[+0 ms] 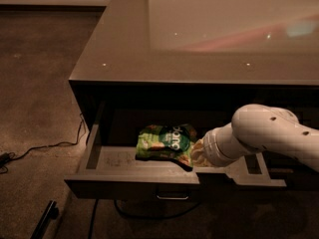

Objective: Open top drawer

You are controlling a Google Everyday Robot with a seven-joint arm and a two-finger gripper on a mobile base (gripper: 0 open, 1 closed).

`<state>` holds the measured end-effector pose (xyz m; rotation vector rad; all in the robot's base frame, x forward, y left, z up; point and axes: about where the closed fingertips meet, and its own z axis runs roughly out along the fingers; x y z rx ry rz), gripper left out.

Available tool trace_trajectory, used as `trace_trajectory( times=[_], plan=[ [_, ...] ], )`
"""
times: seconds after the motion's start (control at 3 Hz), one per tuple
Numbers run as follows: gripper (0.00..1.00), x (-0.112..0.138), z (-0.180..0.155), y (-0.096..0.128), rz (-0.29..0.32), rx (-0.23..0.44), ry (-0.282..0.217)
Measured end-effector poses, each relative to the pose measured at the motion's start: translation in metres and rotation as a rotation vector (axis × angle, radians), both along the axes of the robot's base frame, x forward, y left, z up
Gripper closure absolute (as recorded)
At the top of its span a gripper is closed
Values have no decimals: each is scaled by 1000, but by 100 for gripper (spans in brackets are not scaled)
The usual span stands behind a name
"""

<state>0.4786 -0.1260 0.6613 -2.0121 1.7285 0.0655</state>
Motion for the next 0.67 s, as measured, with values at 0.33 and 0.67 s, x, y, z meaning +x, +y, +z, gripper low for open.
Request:
trace_trajectory(
  times=[0.33,0.67],
  plan=[
    [100,-4,-19,-1,14,-43,37],
    [100,-13,-36,-9,25,-89,76]
  ],
)
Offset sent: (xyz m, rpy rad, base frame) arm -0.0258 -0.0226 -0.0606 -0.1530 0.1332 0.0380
